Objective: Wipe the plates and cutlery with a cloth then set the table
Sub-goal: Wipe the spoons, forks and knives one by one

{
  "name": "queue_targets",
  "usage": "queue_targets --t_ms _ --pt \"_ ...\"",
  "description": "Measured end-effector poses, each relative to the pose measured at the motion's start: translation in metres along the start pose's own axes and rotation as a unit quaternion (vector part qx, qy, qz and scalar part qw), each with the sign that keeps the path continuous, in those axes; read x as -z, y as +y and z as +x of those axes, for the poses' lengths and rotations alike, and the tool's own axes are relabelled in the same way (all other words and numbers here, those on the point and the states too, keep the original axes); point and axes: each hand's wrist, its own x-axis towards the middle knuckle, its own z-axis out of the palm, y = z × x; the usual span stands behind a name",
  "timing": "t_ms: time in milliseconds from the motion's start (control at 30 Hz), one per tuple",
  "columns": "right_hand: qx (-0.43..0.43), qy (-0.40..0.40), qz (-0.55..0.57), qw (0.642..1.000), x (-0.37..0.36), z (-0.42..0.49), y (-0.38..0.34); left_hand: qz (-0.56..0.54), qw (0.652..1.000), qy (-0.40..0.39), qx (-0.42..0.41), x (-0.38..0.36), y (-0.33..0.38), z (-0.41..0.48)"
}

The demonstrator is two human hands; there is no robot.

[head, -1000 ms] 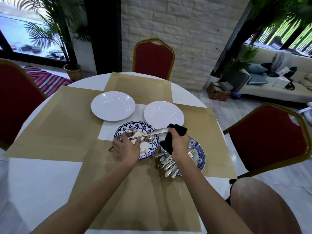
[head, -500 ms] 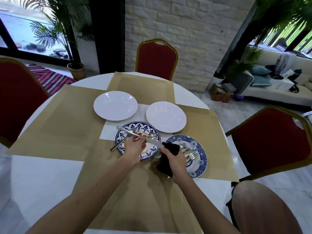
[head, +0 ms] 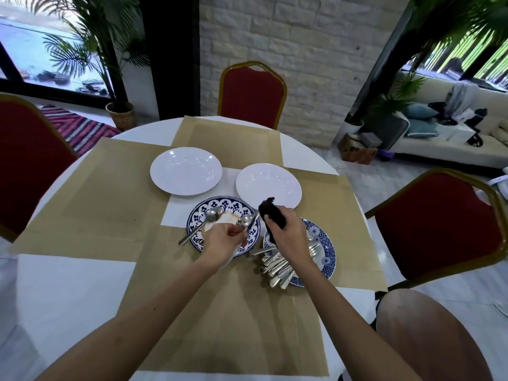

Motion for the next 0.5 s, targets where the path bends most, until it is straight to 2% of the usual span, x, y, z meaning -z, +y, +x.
queue_targets --t_ms 133,233,400,500 --pt "0.084 -0.064 -0.131 0.986 -0.008 0.0 0.002 0.018 1.0 -0.001 -0.021 -0.005 0.006 -0.007" --pt "0.096 -0.104 -0.16 0.977 -0.007 -0.001 0.006 0.026 0.999 -0.022 -0.022 -0.003 0.002 -0.011" --pt "0.0 -0.012 -0.164 0.986 0.013 0.021 0.007 0.022 0.998 -0.047 -0.027 -0.003 -0.004 -0.015" --pt "0.032 -0.035 -0.184 0.982 0.012 0.017 0.004 0.025 0.999 -0.029 -0.029 -0.006 0.0 -0.013"
